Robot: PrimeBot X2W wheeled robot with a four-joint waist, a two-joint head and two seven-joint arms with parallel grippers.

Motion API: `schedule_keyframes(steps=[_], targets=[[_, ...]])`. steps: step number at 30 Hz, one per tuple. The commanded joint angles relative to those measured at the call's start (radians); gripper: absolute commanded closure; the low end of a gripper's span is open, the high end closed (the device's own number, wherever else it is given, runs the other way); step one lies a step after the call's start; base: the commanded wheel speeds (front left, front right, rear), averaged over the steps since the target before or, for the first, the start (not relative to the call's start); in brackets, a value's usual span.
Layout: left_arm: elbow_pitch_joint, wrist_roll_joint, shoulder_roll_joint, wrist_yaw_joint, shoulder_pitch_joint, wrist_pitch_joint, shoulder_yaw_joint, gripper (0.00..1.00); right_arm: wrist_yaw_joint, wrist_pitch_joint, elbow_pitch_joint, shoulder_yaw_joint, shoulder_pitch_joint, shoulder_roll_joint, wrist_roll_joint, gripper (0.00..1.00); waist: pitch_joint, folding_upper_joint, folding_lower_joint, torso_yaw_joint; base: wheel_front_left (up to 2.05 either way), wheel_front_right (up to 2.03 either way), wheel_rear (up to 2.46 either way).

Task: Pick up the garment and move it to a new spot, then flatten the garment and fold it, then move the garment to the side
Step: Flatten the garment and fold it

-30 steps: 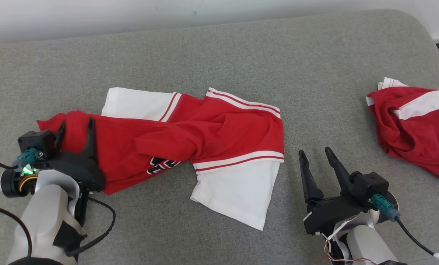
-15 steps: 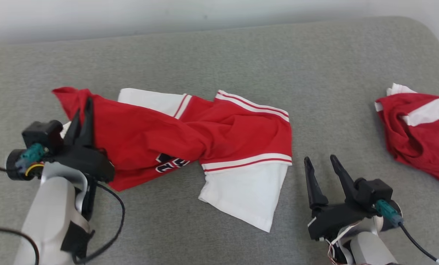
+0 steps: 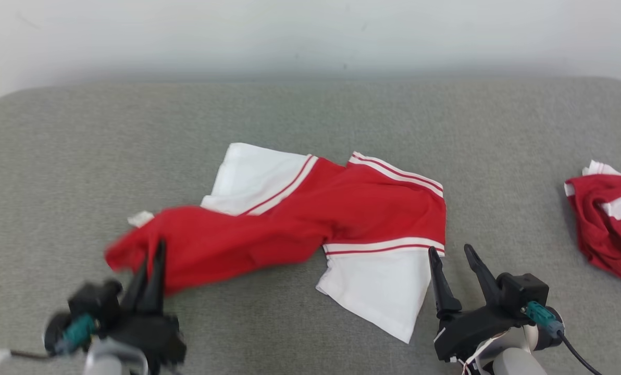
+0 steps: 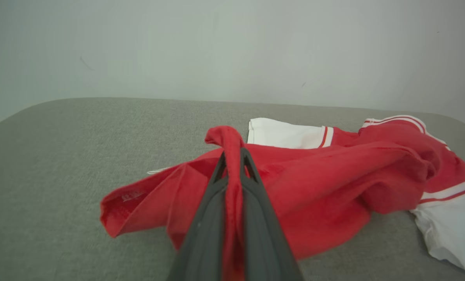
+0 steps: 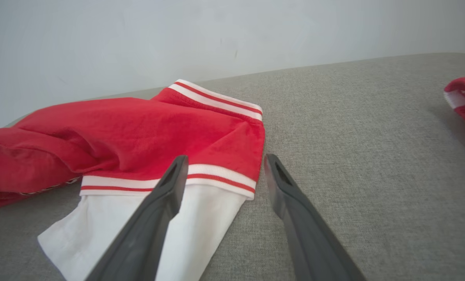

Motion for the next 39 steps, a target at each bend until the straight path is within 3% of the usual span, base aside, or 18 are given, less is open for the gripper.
schedule_keyframes(steps=[1, 2, 3, 4, 15, 23, 39], targets=[[0.002, -0.012, -0.004, -0.001, 0.042, -0.001, 0.001, 0.8, 0.0, -0.001, 0.006, 0.001, 0.014, 0.002, 0.009, 0.0, -0.035, 0.0, 0.0001, 0.033, 0.0, 0.0, 0.0], [0.009, -0.019, -0.006, -0.002, 0.066, -0.001, 0.001, 0.65, 0.0, -0.001, 0.007, 0.001, 0.018, 0.002, 0.009, 0.0, -0.041, 0.0, 0.0001, 0.037, 0.0, 0.0, 0.0], [0.015, -0.022, -0.008, -0.003, 0.087, -0.001, 0.005, 0.26, 0.0, -0.001, 0.01, 0.002, 0.024, 0.002, 0.01, 0.0, -0.047, 0.0, 0.0001, 0.04, 0.0, 0.0, 0.0], [0.034, -0.027, -0.012, -0.004, 0.121, -0.001, 0.008, 0.0, 0.0, -0.001, 0.015, 0.002, 0.031, 0.001, 0.012, 0.0, -0.059, 0.0, 0.0001, 0.045, 0.0, 0.0, 0.0], [0.063, -0.057, -0.023, -0.002, 0.257, -0.001, 0.017, 0.0, 0.0, -0.001, 0.032, 0.0, 0.068, 0.001, 0.009, 0.0, -0.134, 0.0, 0.0001, 0.061, 0.0, 0.0, 0.0], [0.046, -0.086, -0.023, -0.005, 0.221, -0.001, 0.0, 0.0, 0.0, -0.001, 0.029, 0.018, 0.066, 0.006, 0.012, 0.0, -0.15, 0.0, 0.0001, 0.042, 0.0, 0.0, 0.0], [0.202, -0.159, -0.023, -0.009, 0.116, -0.001, 0.039, 0.0, 0.0, -0.001, 0.022, 0.03, 0.055, 0.001, 0.024, 0.0, -0.133, 0.0, 0.0001, -0.001, 0.0, 0.0, 0.0]])
